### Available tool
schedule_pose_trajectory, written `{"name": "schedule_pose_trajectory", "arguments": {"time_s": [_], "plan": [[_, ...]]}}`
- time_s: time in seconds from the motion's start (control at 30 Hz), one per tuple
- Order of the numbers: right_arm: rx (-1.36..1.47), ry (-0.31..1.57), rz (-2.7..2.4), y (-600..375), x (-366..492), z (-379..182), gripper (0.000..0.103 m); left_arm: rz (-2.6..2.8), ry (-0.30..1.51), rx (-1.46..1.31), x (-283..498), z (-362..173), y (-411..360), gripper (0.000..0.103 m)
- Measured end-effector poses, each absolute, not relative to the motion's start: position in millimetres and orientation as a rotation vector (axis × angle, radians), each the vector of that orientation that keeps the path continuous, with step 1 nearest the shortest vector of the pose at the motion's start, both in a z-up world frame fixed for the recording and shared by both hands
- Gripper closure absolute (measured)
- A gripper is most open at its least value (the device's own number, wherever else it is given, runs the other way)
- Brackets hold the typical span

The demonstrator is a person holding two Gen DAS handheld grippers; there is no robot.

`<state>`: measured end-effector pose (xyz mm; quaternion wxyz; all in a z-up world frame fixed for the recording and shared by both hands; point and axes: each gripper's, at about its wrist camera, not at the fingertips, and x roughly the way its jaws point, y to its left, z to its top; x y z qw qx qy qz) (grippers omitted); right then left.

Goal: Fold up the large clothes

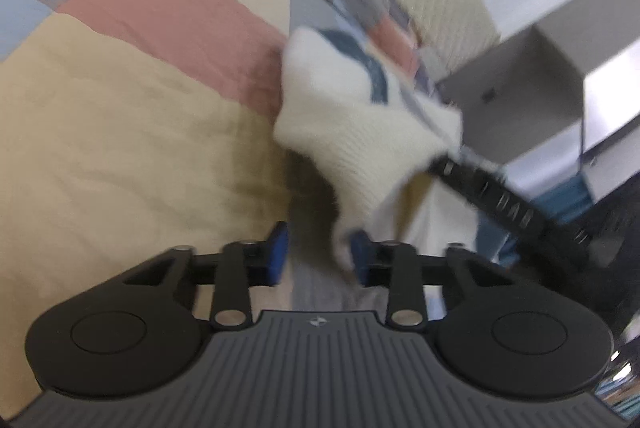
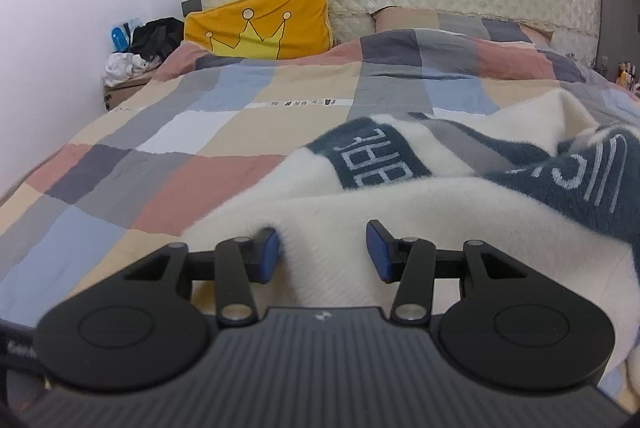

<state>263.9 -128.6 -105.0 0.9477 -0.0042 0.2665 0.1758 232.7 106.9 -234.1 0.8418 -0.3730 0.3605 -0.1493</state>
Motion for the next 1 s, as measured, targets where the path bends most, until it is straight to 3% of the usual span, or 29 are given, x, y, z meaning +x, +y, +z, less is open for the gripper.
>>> {"name": "schedule_pose_trajectory", "arguments": {"time_s": [0.07, 0.13, 0.43, 0.8, 0.9, 0.97, 1.0], "plan": [[-0.031, 0.537, 0.37, -127.2, 261.7, -104.6, 0.054, -0.324, 0.741, -0.81, 233.4, -231.8, 109.9, 0.092], [-0.074, 0.529, 0.385, -120.9, 258.2, -105.1, 0.054, -0.327, 0.727, -0.804, 234.3, -227.5, 109.9, 0.097], [-0.473, 0.423, 0.504, -80.4, 238.7, -101.9, 0.049, -0.376, 0.677, -0.809, 234.8, -212.6, 111.4, 0.099], [-0.515, 0.74, 0.729, -57.9, 309.2, -78.3, 0.05, -0.367, 0.684, -0.851, 233.9, -220.5, 113.5, 0.099], [-0.533, 0.821, 0.769, -43.9, 319.5, -85.9, 0.059, -0.358, 0.689, -0.864, 233.4, -223.1, 114.7, 0.099], [-0.524, 0.847, 0.776, -39.2, 323.6, -88.2, 0.082, -0.351, 0.689, -0.875, 233.2, -225.3, 115.6, 0.099], [-0.513, 0.841, 0.775, -38.9, 324.1, -85.7, 0.085, -0.35, 0.685, -0.878, 232.4, -224.5, 114.4, 0.099]]}}
